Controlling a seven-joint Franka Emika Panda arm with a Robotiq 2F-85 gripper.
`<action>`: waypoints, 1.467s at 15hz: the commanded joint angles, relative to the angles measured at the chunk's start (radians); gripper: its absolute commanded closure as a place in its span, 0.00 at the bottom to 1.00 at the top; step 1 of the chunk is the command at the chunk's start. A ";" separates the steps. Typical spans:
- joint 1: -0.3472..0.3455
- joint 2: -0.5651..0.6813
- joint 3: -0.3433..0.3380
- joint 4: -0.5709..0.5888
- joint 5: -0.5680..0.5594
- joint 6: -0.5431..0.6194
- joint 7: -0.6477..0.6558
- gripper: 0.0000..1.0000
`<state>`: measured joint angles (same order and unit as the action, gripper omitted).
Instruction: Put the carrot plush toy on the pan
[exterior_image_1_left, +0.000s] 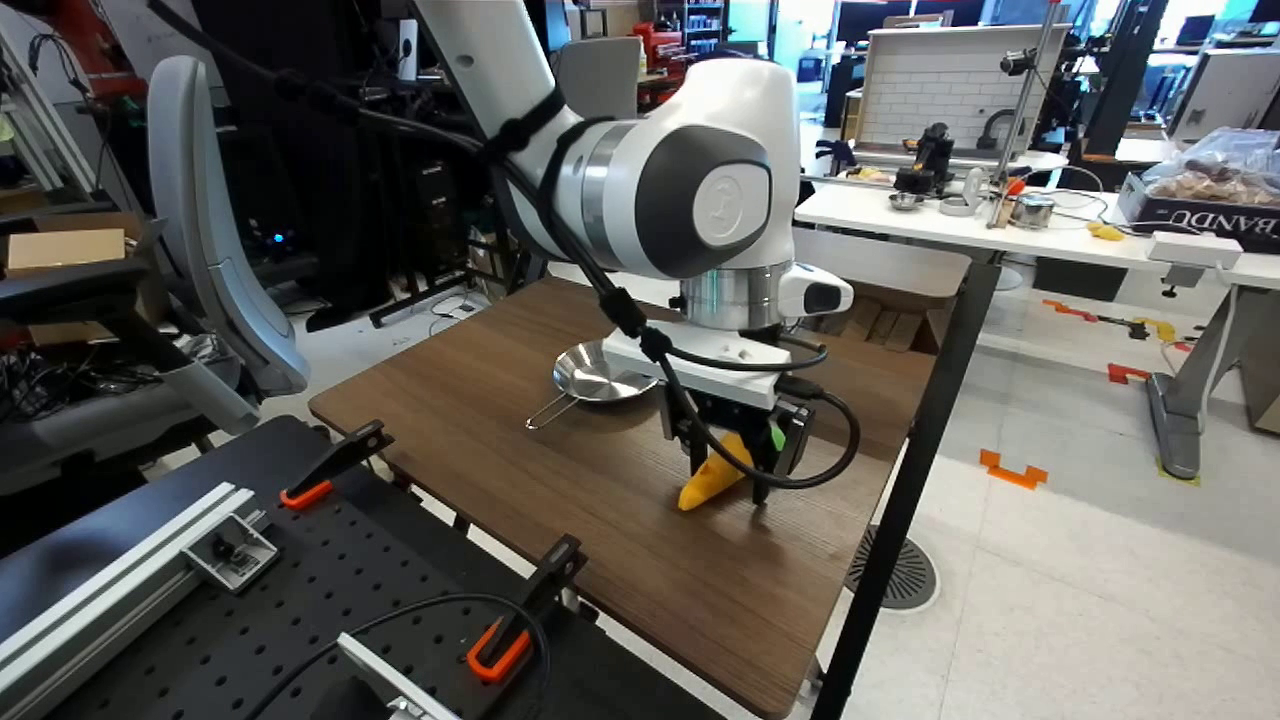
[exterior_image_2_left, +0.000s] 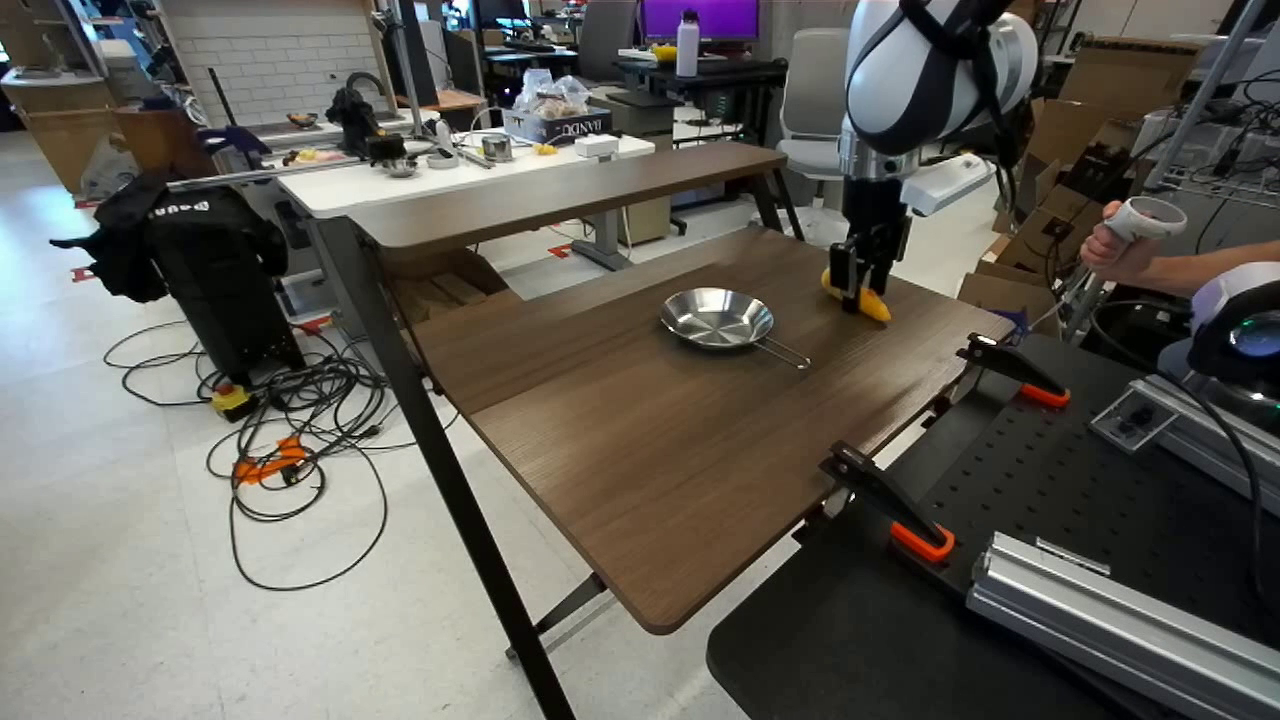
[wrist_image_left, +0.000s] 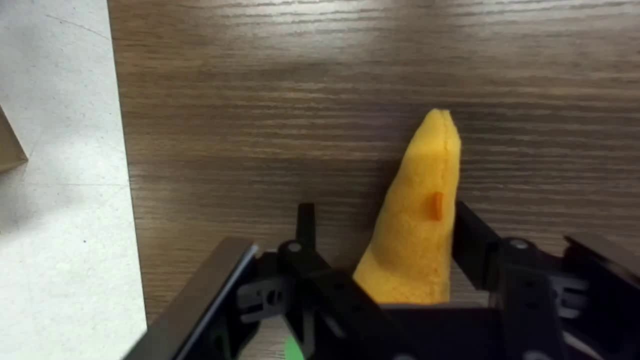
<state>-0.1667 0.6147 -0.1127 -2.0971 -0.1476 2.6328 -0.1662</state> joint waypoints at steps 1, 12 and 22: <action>0.002 0.023 0.003 0.023 -0.007 0.031 -0.011 0.65; 0.039 -0.098 0.004 -0.023 -0.024 0.017 -0.003 0.98; 0.152 -0.242 0.040 -0.077 -0.059 0.010 0.029 0.98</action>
<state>-0.0441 0.4327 -0.0864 -2.1222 -0.1795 2.6335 -0.1600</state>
